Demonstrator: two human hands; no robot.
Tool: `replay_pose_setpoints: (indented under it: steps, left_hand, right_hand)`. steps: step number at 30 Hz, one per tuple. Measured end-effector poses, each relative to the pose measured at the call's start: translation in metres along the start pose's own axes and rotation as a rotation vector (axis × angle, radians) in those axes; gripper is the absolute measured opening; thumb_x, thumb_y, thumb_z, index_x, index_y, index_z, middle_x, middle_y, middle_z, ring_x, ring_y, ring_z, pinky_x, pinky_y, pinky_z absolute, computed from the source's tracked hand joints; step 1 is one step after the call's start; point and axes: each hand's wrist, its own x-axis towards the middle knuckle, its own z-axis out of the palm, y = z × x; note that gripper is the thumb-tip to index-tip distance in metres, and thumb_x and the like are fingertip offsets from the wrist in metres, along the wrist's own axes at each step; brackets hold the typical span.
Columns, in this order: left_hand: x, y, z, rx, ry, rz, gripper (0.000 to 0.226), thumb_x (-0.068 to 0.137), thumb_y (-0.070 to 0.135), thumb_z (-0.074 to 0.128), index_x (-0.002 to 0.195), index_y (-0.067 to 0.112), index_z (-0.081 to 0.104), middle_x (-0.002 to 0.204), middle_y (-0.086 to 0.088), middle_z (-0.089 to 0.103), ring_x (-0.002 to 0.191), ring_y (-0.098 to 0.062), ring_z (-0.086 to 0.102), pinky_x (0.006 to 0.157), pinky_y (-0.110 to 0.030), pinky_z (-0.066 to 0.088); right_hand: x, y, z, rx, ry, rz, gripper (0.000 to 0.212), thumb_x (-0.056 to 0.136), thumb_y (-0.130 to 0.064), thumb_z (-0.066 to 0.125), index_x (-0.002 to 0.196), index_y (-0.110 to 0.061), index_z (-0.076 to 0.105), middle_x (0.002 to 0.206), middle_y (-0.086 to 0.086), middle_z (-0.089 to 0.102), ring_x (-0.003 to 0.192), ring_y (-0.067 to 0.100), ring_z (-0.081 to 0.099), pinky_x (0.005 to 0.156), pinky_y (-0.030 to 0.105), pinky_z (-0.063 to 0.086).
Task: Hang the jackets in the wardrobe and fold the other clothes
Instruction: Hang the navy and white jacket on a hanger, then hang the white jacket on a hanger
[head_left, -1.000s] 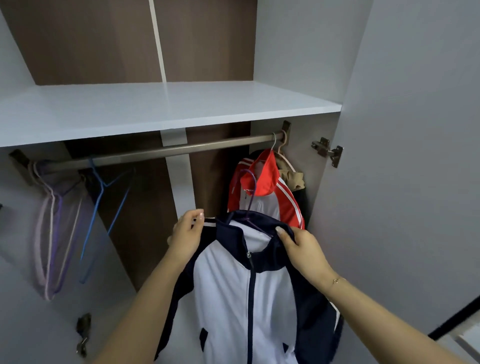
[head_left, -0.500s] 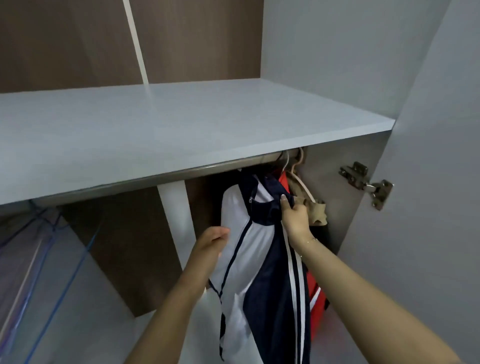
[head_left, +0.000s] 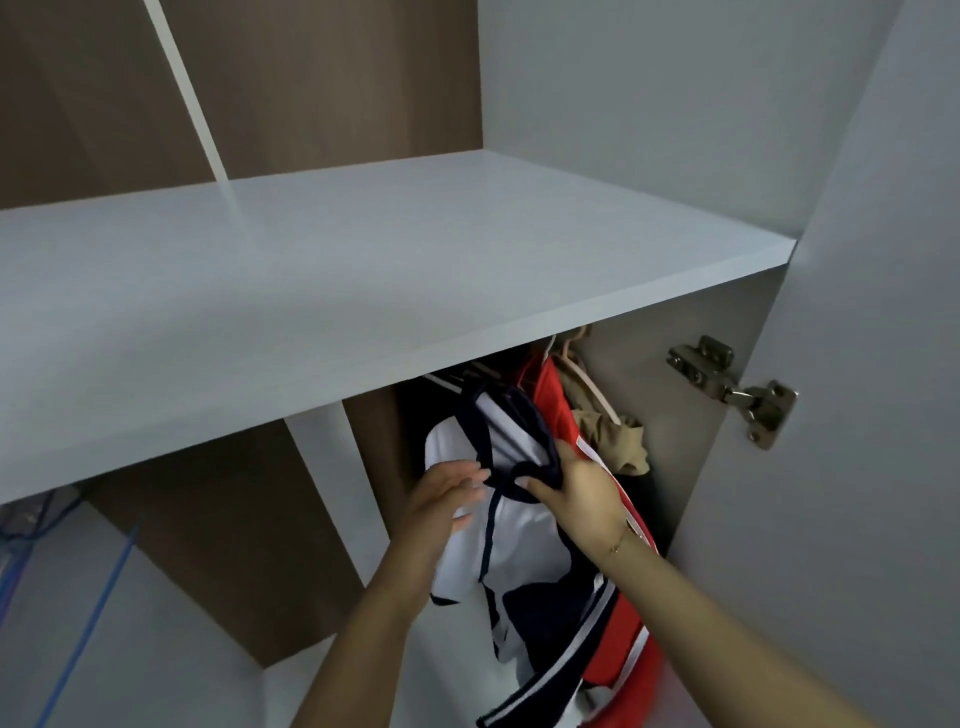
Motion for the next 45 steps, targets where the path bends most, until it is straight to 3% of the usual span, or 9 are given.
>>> replay_pose_setpoints:
  steps: [3,6,10,15,18,27,30,36,45]
  left_hand:
    - [-0.008,-0.001,0.008,-0.014,-0.018,0.014,0.018,0.098,0.013,0.053,0.111,0.017,0.064,0.117,0.001,0.069,0.110,-0.010,0.064,0.091,-0.024,0.049]
    - [-0.027,0.001,0.008,-0.025,-0.037,0.033,0.021,0.099,0.010,0.049,0.115,0.014,0.062,0.118,-0.001,0.069,0.112,-0.014,0.063,0.094,-0.028,0.048]
    - [-0.068,0.002,0.000,-0.039,-0.057,0.058,0.024,0.098,0.007,0.050,0.119,0.010,0.060,0.119,-0.004,0.068,0.112,-0.016,0.064,0.093,-0.028,0.050]
    - [-0.136,-0.009,-0.020,-0.069,-0.095,0.103,0.025,0.097,0.008,0.052,0.116,0.019,0.064,0.118,0.003,0.070,0.109,-0.008,0.065,0.089,-0.024,0.051]
    - [-0.182,-0.023,-0.030,-0.103,-0.134,0.130,0.027,0.098,0.010,0.051,0.119,0.022,0.064,0.117,0.007,0.070,0.110,-0.006,0.065,0.088,-0.024,0.049]
    - [-0.293,-0.059,-0.015,-0.137,-0.303,0.127,0.030,0.098,0.009,0.049,0.123,0.019,0.063,0.120,0.006,0.069,0.114,-0.010,0.064,0.093,-0.029,0.050]
    - [-0.321,-0.063,0.017,-0.094,-0.412,0.122,0.030,0.098,0.009,0.048,0.121,0.019,0.064,0.120,0.006,0.069,0.114,-0.009,0.063,0.093,-0.029,0.049]
    - [-0.389,-0.068,0.109,-0.061,-0.662,0.120,0.029,0.099,0.007,0.046,0.121,0.017,0.063,0.120,0.005,0.069,0.114,-0.009,0.063,0.094,-0.030,0.048]
    - [-0.572,-0.116,0.282,-0.001,-1.057,0.023,0.025,0.099,0.005,0.047,0.113,0.015,0.065,0.118,0.001,0.070,0.111,-0.014,0.065,0.094,-0.031,0.050]
  right_hand:
    - [-0.012,0.004,-0.007,-0.010,-0.101,-0.149,0.072,0.087,-0.026,0.068,0.150,-0.019,0.032,0.116,0.003,0.067,0.102,0.021,0.063,0.076,0.026,0.048]
    - [-0.037,0.004,-0.007,-0.174,-0.194,-0.203,0.082,0.092,-0.019,0.061,0.155,-0.026,0.010,0.137,0.002,0.053,0.120,0.020,0.051,0.089,0.024,0.044]
    - [-0.089,-0.008,-0.006,-0.083,-0.007,-0.122,0.066,0.091,-0.024,0.065,0.149,-0.015,0.035,0.149,0.004,0.040,0.135,0.021,0.039,0.108,0.018,0.029]
    - [-0.170,-0.055,-0.019,0.300,0.160,-0.022,0.036,0.090,-0.007,0.065,0.125,-0.013,0.062,0.123,-0.006,0.057,0.120,0.009,0.053,0.099,0.005,0.032]
    - [-0.223,-0.086,-0.032,0.512,0.125,0.049,0.030,0.092,-0.010,0.063,0.120,-0.022,0.065,0.119,-0.012,0.061,0.106,-0.002,0.057,0.092,0.013,0.045]
    - [-0.384,-0.128,-0.076,0.731,0.116,0.233,0.027,0.095,-0.006,0.058,0.111,-0.024,0.070,0.109,-0.007,0.071,0.100,0.005,0.064,0.084,0.017,0.049]
    - [-0.439,-0.123,-0.102,0.744,0.213,0.309,0.026,0.095,-0.004,0.056,0.111,-0.020,0.070,0.107,-0.011,0.073,0.100,0.004,0.066,0.081,0.012,0.048]
    - [-0.547,-0.098,-0.165,0.764,0.512,0.433,0.021,0.096,-0.001,0.053,0.109,-0.007,0.068,0.100,0.004,0.075,0.090,0.006,0.069,0.076,0.013,0.048]
    - [-0.784,-0.044,-0.263,0.619,0.927,0.635,0.026,0.096,0.000,0.052,0.105,-0.017,0.070,0.100,-0.002,0.075,0.089,0.010,0.069,0.076,0.018,0.051]
